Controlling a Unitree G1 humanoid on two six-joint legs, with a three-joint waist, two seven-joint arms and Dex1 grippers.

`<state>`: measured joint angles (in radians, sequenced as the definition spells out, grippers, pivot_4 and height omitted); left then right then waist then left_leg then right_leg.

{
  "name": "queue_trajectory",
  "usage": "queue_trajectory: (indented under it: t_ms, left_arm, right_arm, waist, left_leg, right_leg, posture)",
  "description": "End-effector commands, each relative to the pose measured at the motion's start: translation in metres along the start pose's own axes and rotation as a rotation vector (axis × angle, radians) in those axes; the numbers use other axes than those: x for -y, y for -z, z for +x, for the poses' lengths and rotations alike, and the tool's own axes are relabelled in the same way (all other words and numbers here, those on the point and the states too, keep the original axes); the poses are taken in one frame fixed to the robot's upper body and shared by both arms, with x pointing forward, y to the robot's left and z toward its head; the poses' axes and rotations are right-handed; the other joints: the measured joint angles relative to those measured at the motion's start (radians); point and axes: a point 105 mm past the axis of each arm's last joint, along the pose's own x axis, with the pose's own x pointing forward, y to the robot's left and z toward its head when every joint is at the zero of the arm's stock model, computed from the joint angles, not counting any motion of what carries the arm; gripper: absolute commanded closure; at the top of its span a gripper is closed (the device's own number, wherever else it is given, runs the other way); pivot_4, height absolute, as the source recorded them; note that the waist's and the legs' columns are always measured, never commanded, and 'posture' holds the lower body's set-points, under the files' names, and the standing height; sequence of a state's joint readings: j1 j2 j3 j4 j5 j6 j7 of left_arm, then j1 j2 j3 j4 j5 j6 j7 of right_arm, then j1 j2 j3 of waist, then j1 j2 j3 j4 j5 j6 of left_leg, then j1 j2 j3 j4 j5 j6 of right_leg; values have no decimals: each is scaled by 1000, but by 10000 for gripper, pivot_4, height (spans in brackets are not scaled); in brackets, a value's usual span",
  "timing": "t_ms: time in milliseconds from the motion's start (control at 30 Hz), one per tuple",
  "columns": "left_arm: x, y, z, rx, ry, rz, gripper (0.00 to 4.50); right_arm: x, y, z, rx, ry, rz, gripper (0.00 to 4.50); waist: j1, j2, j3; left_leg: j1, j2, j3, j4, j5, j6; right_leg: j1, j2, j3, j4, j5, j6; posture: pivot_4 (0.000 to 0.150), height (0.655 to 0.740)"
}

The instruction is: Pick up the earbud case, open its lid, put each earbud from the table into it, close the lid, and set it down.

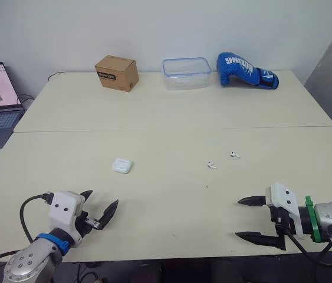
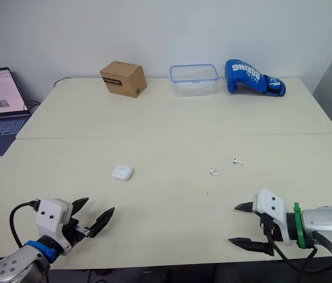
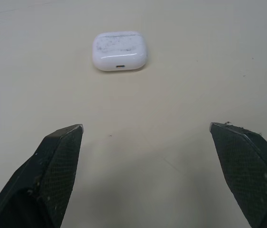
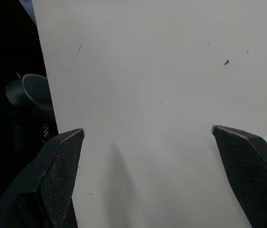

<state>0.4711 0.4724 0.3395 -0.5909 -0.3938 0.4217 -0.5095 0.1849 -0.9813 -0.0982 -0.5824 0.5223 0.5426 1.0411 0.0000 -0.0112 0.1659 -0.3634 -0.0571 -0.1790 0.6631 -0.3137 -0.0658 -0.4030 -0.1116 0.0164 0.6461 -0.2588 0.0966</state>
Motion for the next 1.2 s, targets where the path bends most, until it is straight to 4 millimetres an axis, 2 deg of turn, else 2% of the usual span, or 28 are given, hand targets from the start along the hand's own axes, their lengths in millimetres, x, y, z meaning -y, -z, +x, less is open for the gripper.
queue_trajectory:
  t_ms: [33, 533, 733, 867, 1067, 1200]
  left_arm:
    - [-3, -5, -1, 16, -13, 15, 304]
    - [-8, -6, 0, 37, -40, -7, 304]
    - [-24, -29, 16, 83, -96, -20, 304]
    - [-25, -46, 33, 135, -44, -3, 304]
    - [-22, -42, 58, 108, -22, -11, 304]
    - [-22, -31, 69, 90, -29, -37, 304]
  right_arm:
    - [2, -6, -4, 5, 11, -33, 0]
    - [4, -10, -3, 15, 12, -52, 0]
    - [21, -41, -4, 100, 59, -139, 0]
    - [32, -58, -5, 108, 56, -226, 0]
    - [51, -79, 0, 156, 102, -310, 0]
    - [60, -91, 3, 210, 140, -328, 0]
  waist:
    - [0, 0, 0]
    - [0, 0, 0]
    - [-1, 0, 0]
    - [-2, 0, 0]
    - [-3, 0, 0]
    - [-3, 0, 0]
  left_leg:
    - [0, 0, 0, 0, 0, 0]
    - [0, 0, 0, 0, 0, 0]
    - [0, 0, 0, 0, 0, 0]
    - [0, 0, 0, 0, 1, -1]
    - [0, 0, 0, 0, 2, -4]
    - [0, 0, 0, 0, 2, -4]
  right_leg:
    - [0, 0, 0, 0, 0, 0]
    - [0, 0, 0, 0, 0, 0]
    - [0, 0, 0, 1, 0, 0]
    - [0, 0, 0, 1, 0, 0]
    - [-1, 0, 0, 0, 0, 0]
    - [-1, 0, 0, 1, 0, 0]
  posture:
    - [1500, 7307]
    - [1500, 7307]
    - [1500, 7307]
    - [1500, 7307]
    - [1500, 7307]
    - [1500, 7307]
